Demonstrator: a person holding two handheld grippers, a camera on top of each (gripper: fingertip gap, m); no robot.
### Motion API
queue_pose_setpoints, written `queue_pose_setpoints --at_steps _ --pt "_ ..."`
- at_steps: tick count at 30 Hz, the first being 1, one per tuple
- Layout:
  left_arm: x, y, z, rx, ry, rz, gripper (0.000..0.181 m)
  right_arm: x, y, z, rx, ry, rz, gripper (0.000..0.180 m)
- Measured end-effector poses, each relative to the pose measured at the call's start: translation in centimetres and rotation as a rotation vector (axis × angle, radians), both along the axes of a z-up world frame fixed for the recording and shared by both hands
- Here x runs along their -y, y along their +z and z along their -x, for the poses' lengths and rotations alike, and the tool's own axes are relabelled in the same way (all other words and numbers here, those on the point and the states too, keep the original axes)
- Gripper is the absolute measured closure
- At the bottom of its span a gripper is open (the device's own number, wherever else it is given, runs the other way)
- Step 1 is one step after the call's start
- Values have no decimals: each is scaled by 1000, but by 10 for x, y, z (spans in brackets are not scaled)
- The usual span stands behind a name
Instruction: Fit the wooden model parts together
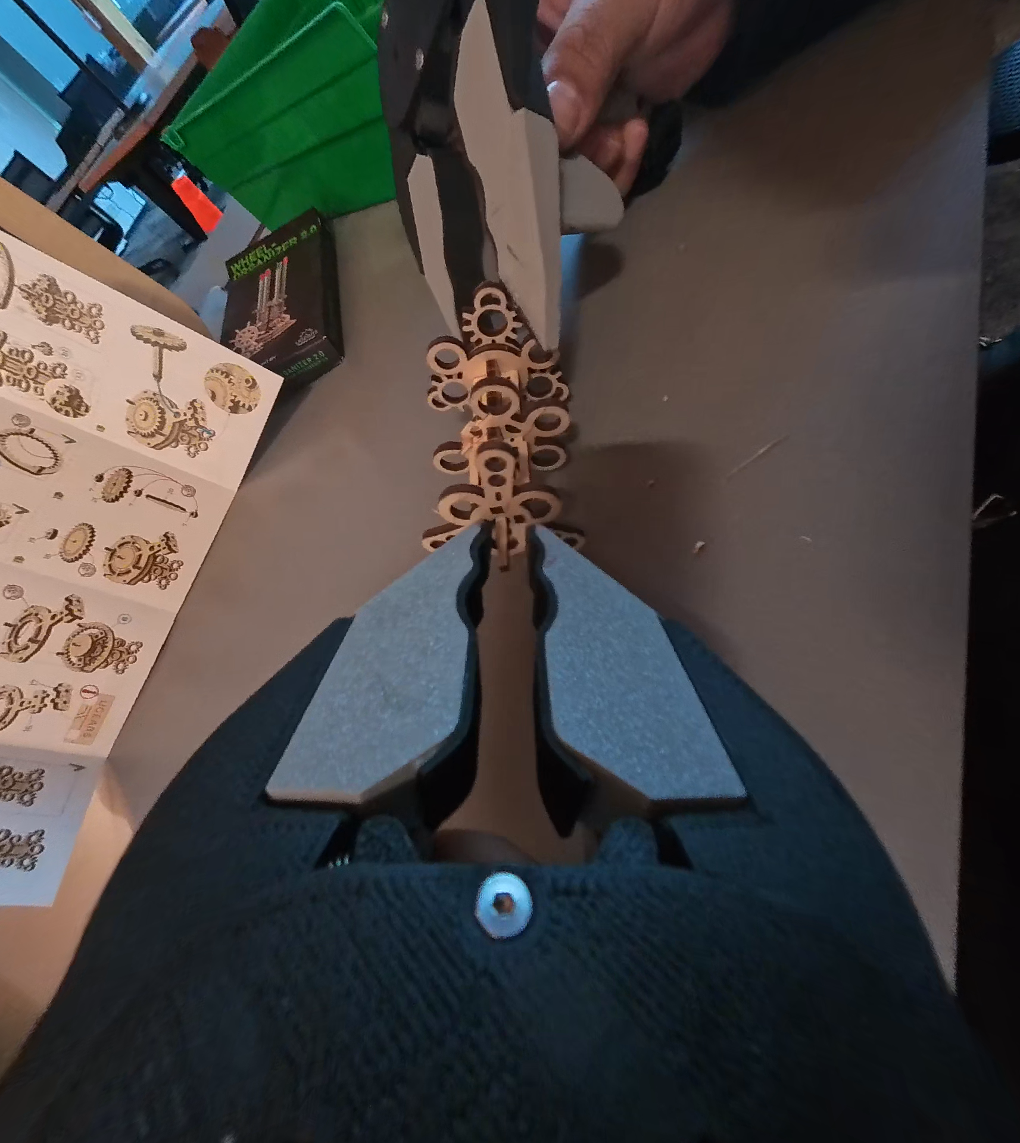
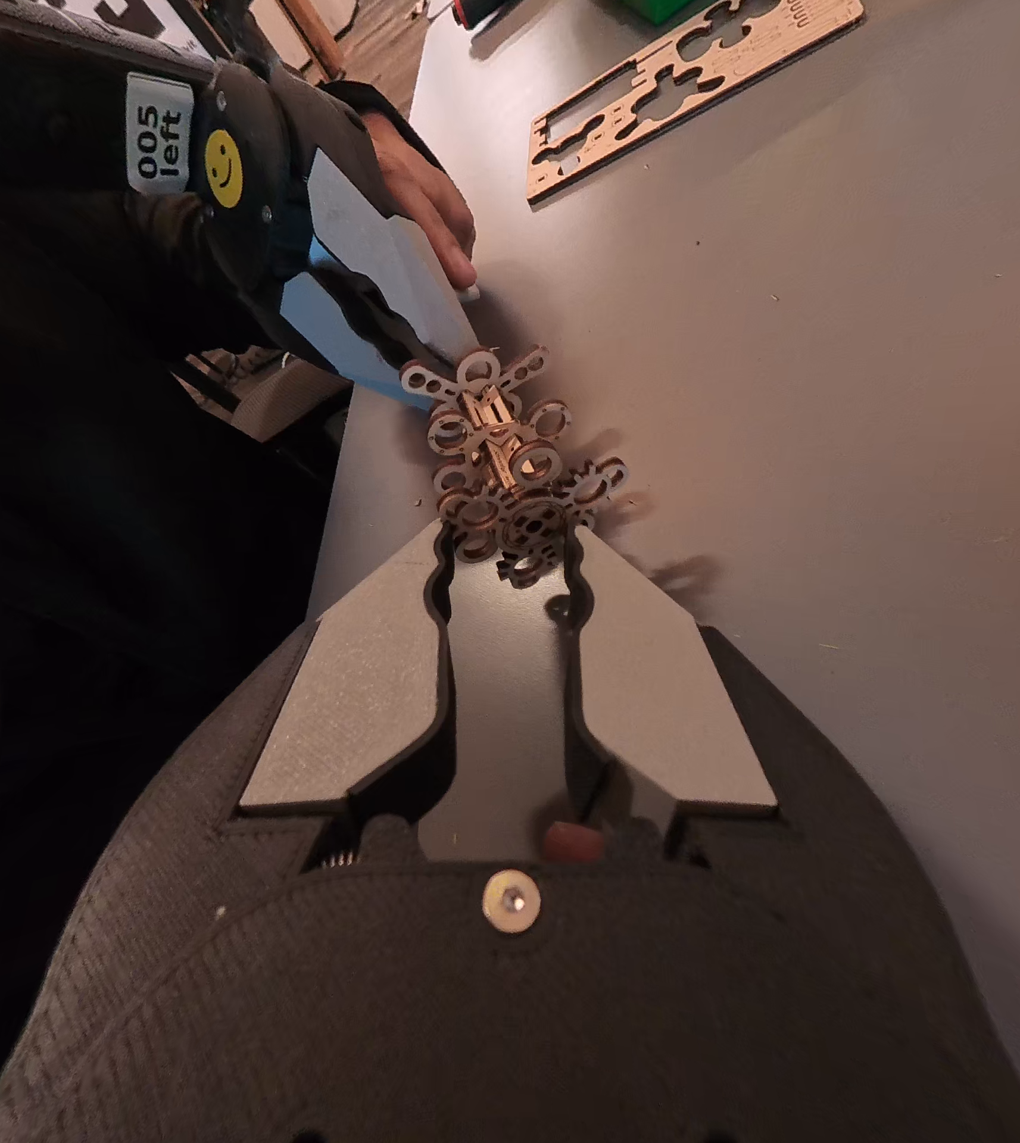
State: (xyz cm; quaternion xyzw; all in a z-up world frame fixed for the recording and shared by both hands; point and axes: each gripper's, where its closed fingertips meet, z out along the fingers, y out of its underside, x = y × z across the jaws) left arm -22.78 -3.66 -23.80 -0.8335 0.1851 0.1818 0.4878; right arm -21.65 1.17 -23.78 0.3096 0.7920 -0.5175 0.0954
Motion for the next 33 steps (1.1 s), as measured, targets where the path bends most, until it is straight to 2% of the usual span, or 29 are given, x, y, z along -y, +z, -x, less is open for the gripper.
queue_pose_setpoints --at_steps 12,18,33 --pt "0 3 -4 -4 -33 -17 175 -1 -2 0 4 -4 -14 148" --pt "1 9 -5 55 -33 -48 175 0 -3 -1 4 1 -23 148" --pt "0 4 -7 83 -42 -11 181 0 -4 -1 21 4 -16 148"
